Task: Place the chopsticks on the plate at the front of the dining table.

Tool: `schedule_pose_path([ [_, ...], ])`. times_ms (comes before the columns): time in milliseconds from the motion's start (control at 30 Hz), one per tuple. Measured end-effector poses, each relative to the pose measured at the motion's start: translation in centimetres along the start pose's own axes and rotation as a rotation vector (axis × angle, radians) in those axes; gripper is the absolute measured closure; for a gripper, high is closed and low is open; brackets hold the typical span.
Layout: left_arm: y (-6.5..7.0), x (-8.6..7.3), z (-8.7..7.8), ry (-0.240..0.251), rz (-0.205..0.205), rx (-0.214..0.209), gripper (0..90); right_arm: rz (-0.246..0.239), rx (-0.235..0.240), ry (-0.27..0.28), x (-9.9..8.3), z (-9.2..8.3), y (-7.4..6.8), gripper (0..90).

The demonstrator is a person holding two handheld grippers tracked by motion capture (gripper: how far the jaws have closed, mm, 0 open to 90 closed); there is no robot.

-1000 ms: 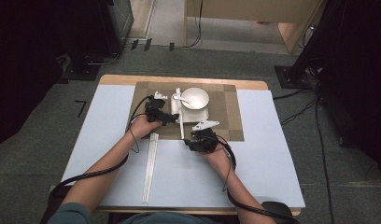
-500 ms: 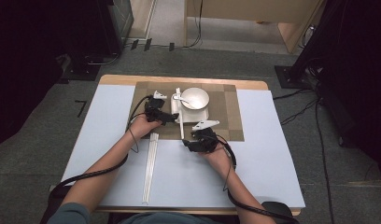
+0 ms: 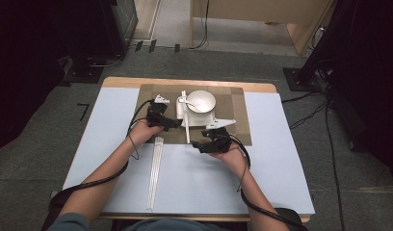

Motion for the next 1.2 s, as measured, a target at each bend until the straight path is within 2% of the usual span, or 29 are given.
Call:
schedule_pose_path([
  [233,1.0,-0.2,-1.2,-0.004,0.035,-0.022,0.6,-0.038,-0.007,-0.014,-0.1,-0.3,0.3,29.8],
  [400,1.6,-0.7,-2.1,-0.008,0.041,-0.035,0.6,-0.095,-0.013,-0.046,-0.4,-0.3,0.0,29.3],
  [467,1.7,-1.0,-2.6,-0.01,0.041,-0.038,0.6,-0.113,-0.029,-0.056,-0.5,-0.3,0.1,28.3],
  [533,1.8,-1.3,-3.2,-0.008,0.035,-0.04,0.6,-0.109,-0.02,-0.061,-0.6,-0.4,0.1,27.4],
  [900,2.2,-2.5,-5.1,-0.01,0.06,-0.033,0.6,-0.112,-0.015,-0.062,-0.5,-1.0,0.5,27.1],
  [1200,2.2,-3.8,-6.3,-0.008,0.077,-0.03,0.6,-0.111,-0.029,-0.057,-0.5,-1.9,0.9,27.1],
])
Point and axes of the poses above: each handheld gripper's, and its own axes: z roughly forward along the jaws, x roughly out of its top, y roughly to its right, the point moved 7 cm from there along z, roughly forward along the jaws, and after that the axes turned 3 degrees about x, right-handed, at the moved point
